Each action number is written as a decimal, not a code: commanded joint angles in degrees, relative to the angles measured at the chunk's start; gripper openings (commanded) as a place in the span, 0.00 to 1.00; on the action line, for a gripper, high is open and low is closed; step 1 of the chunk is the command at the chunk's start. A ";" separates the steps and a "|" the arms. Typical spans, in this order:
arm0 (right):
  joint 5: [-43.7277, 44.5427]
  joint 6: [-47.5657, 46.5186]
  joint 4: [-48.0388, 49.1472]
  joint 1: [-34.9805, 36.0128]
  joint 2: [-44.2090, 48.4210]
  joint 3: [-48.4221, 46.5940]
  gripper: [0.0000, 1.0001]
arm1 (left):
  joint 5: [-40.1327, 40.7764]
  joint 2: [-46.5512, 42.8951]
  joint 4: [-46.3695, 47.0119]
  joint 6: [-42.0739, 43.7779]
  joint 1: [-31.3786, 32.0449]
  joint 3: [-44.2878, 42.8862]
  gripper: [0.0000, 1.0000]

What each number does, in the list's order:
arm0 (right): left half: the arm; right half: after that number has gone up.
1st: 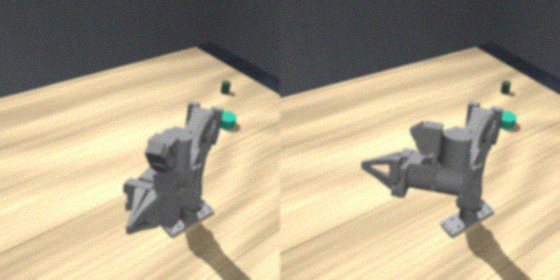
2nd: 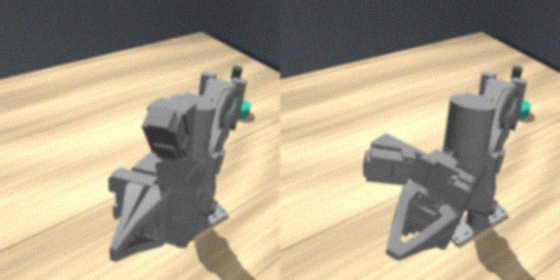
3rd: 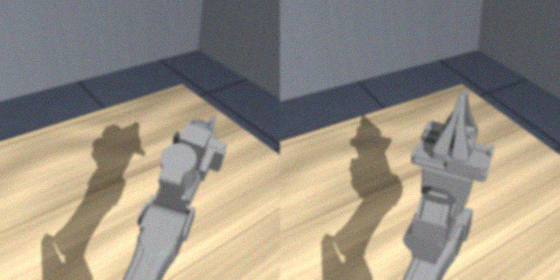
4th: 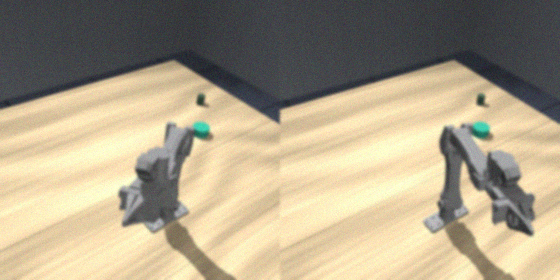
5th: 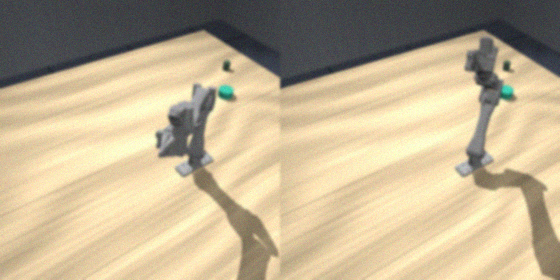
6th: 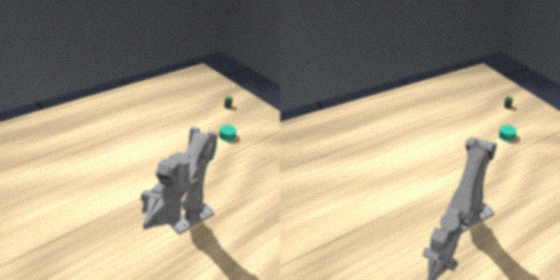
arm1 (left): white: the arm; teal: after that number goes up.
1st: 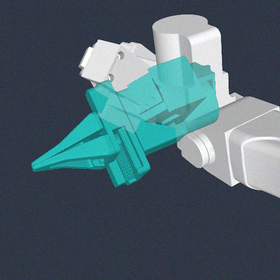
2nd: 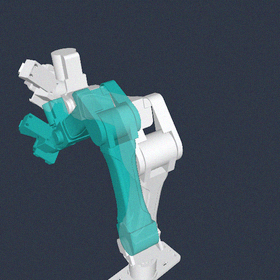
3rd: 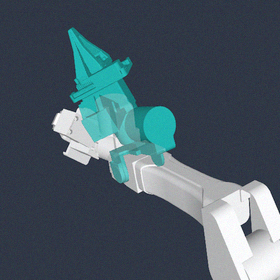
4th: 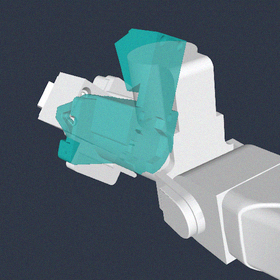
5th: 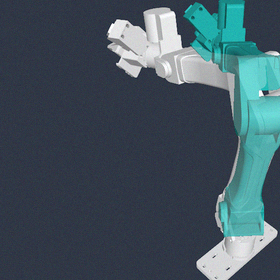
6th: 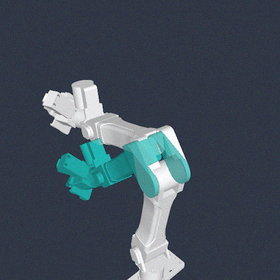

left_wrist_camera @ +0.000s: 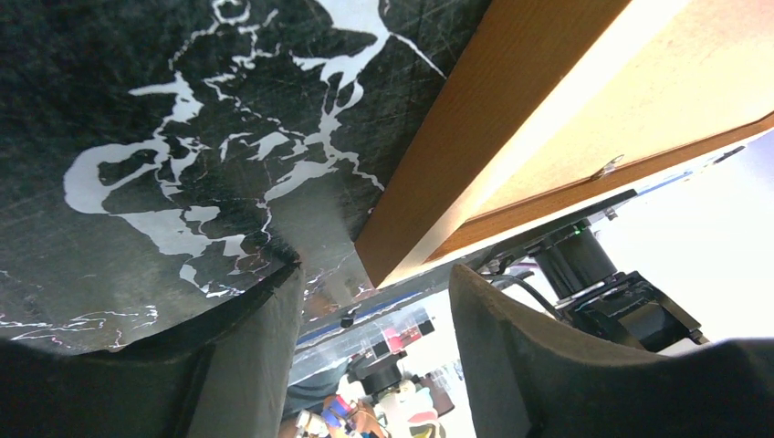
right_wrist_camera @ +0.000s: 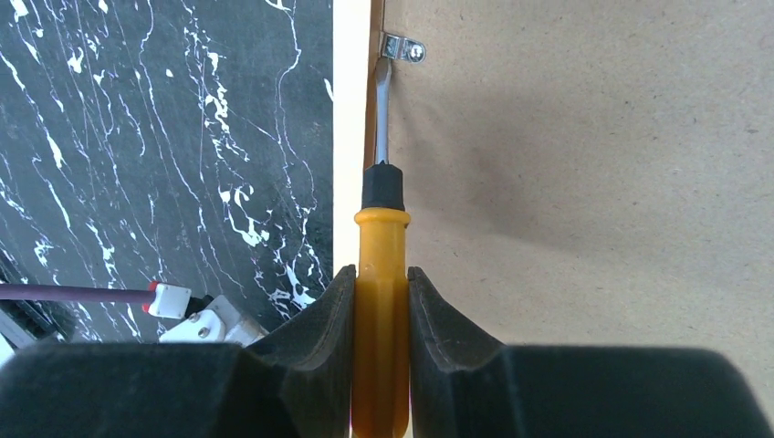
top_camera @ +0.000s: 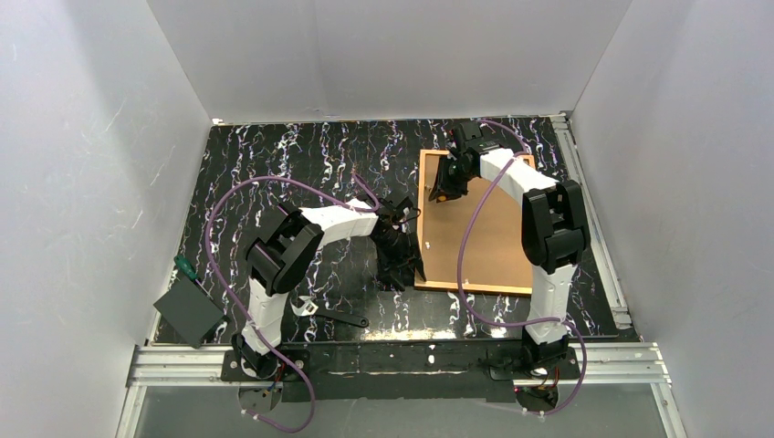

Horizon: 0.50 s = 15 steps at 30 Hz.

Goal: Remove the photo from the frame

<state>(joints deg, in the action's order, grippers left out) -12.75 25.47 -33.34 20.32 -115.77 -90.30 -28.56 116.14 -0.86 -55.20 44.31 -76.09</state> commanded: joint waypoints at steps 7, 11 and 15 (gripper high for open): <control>-0.35 1.77 4.48 0.20 -0.53 1.47 0.01 | 4.98 3.42 -6.60 3.36 0.51 3.06 0.43; 1.74 1.60 4.02 0.19 -2.50 -1.00 0.01 | 4.15 3.96 -5.84 2.58 0.73 3.00 0.35; 5.80 2.87 4.85 0.21 -2.55 -1.45 0.01 | 3.87 4.28 -5.20 1.50 0.78 3.84 0.29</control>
<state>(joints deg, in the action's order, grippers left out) -13.41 27.05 -31.79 20.47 -116.51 -89.27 -30.52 116.60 0.86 -53.82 44.38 -75.68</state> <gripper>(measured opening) 0.287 0.315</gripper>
